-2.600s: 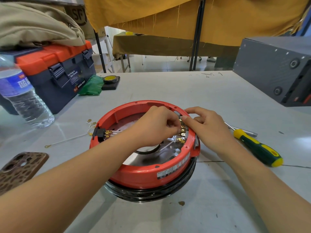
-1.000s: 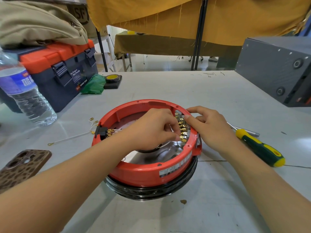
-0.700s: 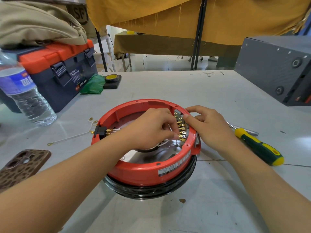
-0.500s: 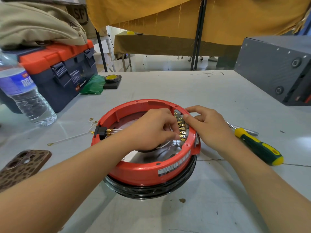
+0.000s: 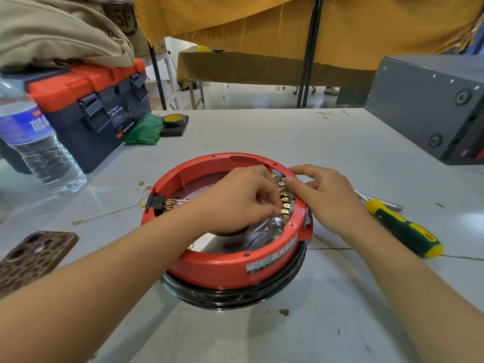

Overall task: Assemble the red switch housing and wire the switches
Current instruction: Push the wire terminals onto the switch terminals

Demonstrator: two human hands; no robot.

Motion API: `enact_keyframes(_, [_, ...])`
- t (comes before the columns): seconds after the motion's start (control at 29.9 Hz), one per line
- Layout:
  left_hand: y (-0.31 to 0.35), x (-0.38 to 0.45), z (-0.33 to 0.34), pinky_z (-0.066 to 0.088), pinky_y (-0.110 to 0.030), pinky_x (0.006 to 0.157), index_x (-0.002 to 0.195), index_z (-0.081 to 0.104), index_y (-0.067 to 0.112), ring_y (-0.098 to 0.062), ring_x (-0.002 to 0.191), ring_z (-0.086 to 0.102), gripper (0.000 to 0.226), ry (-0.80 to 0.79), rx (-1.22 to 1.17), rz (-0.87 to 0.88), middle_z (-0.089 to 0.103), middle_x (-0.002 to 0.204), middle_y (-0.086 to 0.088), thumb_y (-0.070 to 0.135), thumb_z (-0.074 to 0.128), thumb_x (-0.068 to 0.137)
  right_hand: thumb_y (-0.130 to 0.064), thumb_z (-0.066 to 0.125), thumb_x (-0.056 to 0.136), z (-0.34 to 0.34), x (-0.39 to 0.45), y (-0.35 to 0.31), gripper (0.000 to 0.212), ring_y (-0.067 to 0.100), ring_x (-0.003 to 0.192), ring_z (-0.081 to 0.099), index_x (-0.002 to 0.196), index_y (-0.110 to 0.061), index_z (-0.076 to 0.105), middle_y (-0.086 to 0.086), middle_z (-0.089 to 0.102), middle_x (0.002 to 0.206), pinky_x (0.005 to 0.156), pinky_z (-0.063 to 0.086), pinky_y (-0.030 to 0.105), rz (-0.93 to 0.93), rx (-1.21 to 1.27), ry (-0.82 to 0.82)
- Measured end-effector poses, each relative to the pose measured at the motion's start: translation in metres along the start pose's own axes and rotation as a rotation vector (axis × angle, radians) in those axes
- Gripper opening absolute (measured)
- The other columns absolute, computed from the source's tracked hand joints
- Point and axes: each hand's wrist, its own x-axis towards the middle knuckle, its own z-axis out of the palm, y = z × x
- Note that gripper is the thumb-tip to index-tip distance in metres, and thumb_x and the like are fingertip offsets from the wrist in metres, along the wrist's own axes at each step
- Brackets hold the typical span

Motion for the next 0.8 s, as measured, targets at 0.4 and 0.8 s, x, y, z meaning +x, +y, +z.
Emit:
enact_keyframes(0.4, [-0.0017,0.0009,0.0009,0.043,-0.012,0.074,0.078,0.072,0.013,0.001,0.075,0.052,0.007,-0.015,0.0,0.019,0.051,0.098,0.009,0.009,0.069,0.082,-0.034,0.051,0.095,-0.0001,-0.0002,0.0015,0.027,-0.002,0.057,0.061,0.117,-0.022,0.062,-0.001,0.068,0.059,0.052,0.04,0.005,-0.001,-0.023,-0.029])
enact_keyframes(0.8, [0.0005,0.0017,0.0032,0.036,-0.006,0.07,0.075,0.071,0.016,0.003,0.071,0.049,0.01,-0.008,0.007,0.035,0.048,0.098,0.009,0.009,0.068,0.082,-0.035,0.05,0.095,-0.0012,-0.0017,0.0001,0.026,0.008,0.063,0.064,0.116,-0.025,0.061,0.004,0.07,0.062,0.054,0.044,0.008,0.003,-0.015,-0.057])
